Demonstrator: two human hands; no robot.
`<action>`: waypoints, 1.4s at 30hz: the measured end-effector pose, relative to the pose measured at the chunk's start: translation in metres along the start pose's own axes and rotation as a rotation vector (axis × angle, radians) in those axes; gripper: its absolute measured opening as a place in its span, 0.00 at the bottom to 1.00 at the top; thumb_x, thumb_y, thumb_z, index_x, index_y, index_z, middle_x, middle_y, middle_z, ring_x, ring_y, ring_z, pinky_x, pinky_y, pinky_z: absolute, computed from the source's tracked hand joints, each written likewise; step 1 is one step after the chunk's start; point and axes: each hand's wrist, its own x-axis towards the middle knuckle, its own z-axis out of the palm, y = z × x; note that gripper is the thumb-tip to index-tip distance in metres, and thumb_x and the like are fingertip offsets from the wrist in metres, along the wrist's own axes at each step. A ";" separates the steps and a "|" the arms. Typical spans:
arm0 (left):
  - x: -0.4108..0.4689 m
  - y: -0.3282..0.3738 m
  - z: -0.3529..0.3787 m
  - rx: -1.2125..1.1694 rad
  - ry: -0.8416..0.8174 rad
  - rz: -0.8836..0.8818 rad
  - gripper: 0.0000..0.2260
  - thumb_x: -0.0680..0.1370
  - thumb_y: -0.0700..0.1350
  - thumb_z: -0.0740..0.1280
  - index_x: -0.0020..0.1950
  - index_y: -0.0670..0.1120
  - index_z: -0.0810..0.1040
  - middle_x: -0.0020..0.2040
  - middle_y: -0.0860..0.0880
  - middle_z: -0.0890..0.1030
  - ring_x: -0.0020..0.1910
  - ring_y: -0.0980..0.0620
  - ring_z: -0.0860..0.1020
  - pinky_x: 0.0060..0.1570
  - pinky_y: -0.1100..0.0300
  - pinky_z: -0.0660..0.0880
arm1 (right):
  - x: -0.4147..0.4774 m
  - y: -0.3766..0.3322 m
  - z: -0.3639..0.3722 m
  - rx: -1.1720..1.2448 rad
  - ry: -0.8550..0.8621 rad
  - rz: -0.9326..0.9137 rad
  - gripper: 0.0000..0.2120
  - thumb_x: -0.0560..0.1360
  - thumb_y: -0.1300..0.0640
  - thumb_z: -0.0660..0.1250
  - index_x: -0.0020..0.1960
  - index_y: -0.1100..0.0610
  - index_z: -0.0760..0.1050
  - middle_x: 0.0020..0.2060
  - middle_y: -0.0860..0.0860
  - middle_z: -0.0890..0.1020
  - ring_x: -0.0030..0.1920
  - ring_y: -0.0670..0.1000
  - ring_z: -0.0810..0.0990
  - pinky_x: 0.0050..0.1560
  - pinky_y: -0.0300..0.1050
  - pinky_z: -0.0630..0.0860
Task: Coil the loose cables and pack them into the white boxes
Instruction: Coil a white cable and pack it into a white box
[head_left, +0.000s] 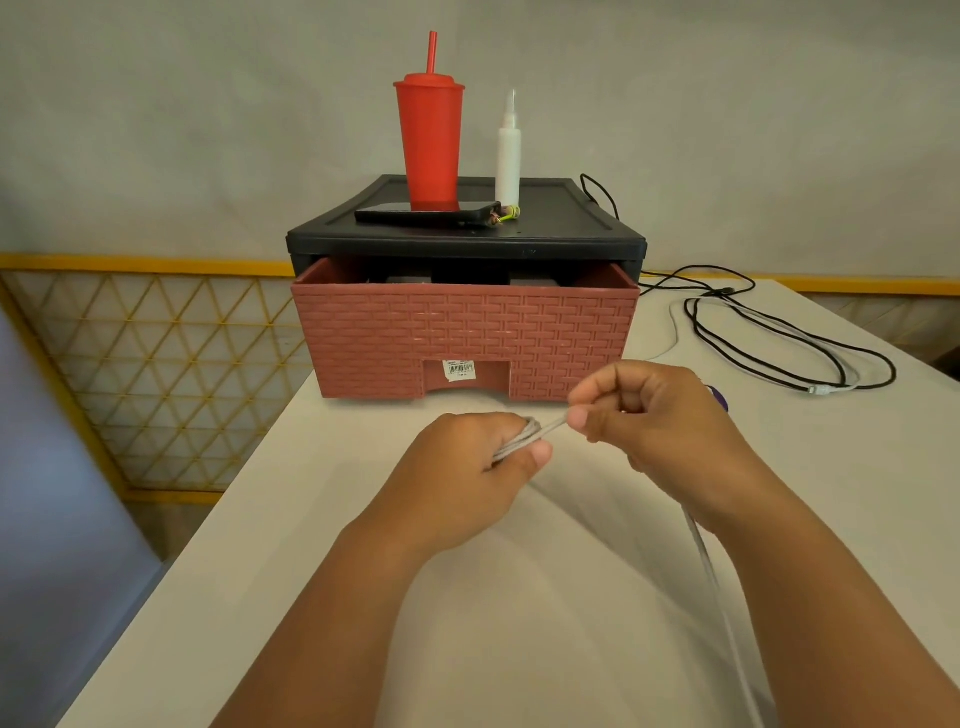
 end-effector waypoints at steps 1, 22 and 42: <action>0.000 0.001 0.000 -0.091 -0.023 -0.031 0.18 0.72 0.60 0.60 0.33 0.46 0.72 0.27 0.55 0.68 0.29 0.57 0.66 0.33 0.58 0.64 | 0.002 0.004 -0.001 -0.097 0.020 -0.046 0.04 0.69 0.61 0.73 0.38 0.55 0.79 0.27 0.46 0.76 0.24 0.38 0.70 0.27 0.27 0.66; 0.008 0.007 -0.027 -1.693 0.249 -0.389 0.19 0.74 0.53 0.58 0.37 0.41 0.80 0.18 0.53 0.59 0.17 0.57 0.58 0.24 0.67 0.67 | 0.002 0.025 0.037 -0.374 0.029 -0.282 0.10 0.79 0.59 0.59 0.53 0.55 0.79 0.28 0.44 0.71 0.34 0.43 0.71 0.35 0.33 0.65; 0.009 0.000 -0.007 -0.270 0.201 -0.195 0.10 0.81 0.38 0.57 0.41 0.42 0.71 0.33 0.53 0.74 0.31 0.63 0.71 0.38 0.70 0.68 | -0.011 0.008 0.039 -0.156 -0.562 0.099 0.11 0.78 0.59 0.59 0.56 0.56 0.78 0.22 0.45 0.71 0.20 0.41 0.64 0.24 0.33 0.64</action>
